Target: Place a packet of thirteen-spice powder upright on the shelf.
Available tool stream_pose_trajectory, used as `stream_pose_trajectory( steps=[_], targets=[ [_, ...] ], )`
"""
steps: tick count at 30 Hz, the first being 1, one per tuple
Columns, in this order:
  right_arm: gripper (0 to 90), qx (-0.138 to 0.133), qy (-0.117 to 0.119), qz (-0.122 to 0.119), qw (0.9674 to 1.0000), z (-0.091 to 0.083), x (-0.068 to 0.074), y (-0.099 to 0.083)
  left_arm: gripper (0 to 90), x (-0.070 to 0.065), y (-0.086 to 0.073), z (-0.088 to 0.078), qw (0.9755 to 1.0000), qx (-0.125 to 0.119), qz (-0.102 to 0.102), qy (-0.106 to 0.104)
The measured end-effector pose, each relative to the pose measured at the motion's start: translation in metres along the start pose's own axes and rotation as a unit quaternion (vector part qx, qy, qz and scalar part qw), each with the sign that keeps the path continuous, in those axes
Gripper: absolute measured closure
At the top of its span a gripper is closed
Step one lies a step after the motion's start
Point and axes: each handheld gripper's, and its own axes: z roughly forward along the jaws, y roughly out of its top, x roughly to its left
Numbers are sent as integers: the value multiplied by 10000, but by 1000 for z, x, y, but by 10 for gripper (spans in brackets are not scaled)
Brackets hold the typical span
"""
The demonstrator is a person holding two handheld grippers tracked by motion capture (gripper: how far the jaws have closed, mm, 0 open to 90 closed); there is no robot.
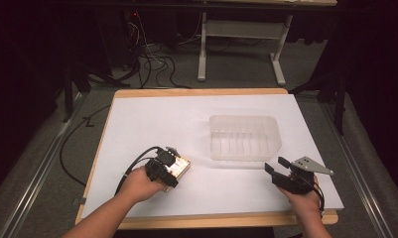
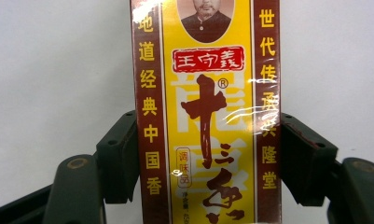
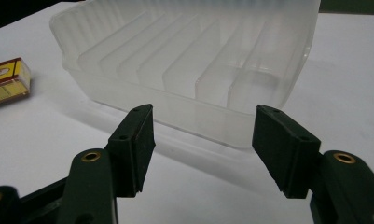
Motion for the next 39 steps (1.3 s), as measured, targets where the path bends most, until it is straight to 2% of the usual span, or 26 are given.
stream_pose_trajectory(
  steps=[2,4,6,8,9,10,12,13,15,16,17,18,23,25,27,28,30,32,34,35,36,39],
  targets=[
    [388,-1,-2,-13,10000,0,1,0,323,0,-5,-4,9997,-251,-15,2],
    [386,-1,11,-26,10000,1,1,0,323,-1,-7,-4,9995,-292,45,57],
    [378,13,14,-35,10000,1,2,0,323,0,-15,-6,9986,-535,13,5],
    [375,4,25,-53,10000,1,2,0,323,0,-17,-6,9982,-605,32,16],
    [370,-3,26,-54,10000,1,2,0,323,-1,-18,-6,9976,-686,66,53],
    [356,-16,33,-57,10000,1,3,0,324,-1,-21,-9,9960,-891,66,92],
    [327,-27,6,-98,9999,1,4,1,325,-1,-23,-12,9934,-1138,20,150],
    [327,-27,6,-98,9999,1,4,1,324,-1,-23,-12,9934,-1138,20,150],
    [303,-58,-14,-72,10000,1,5,2,324,-1,-24,-15,9902,-1390,-80,121],
    [285,-82,-35,-61,9999,1,6,3,324,-2,-26,-16,9875,-1570,-96,119],
    [285,-82,-35,-61,9999,1,6,3,325,-2,-26,-16,9875,-1570,-96,119],
    [275,-74,-36,-53,10000,2,6,3,325,-2,-28,-16,9851,-1712,-167,66],
    [251,-88,-31,-137,9999,2,10,4,324,-7,-34,-10,9789,-2030,-250,25],
    [246,-112,-19,-152,9998,2,11,4,325,-10,-37,-8,9745,-2222,-324,-14],
    [237,-126,6,-138,9998,3,13,5,325,-14,-42,-5,9695,-2422,-378,34],
    [232,-130,39,-146,9998,5,14,6,325,-14,-42,-5,9695,-2422,-378,34],
    [226,-134,94,-125,9998,6,16,7,325,-17,-47,-3,9666,-2522,-449,-92],
    [207,-149,206,-89,9996,11,24,10,325,-21,-49,-1,9661,-2558,-352,-63],
    [203,-158,216,-123,9996,13,28,12,325,-25,-51,2,9673,-2524,-243,-43],
    [203,-175,238,-179,9994,16,35,17,325,-29,-52,3,9678,-2515,-123,12],
    [203,-175,238,-179,9994,16,35,17,325,-29,-52,3,9678,-2515,-123,12],
    [200,-198,223,-323,9990,20,46,24,325,-32,-52,2,9645,-2638,-107,7]
  ],
)
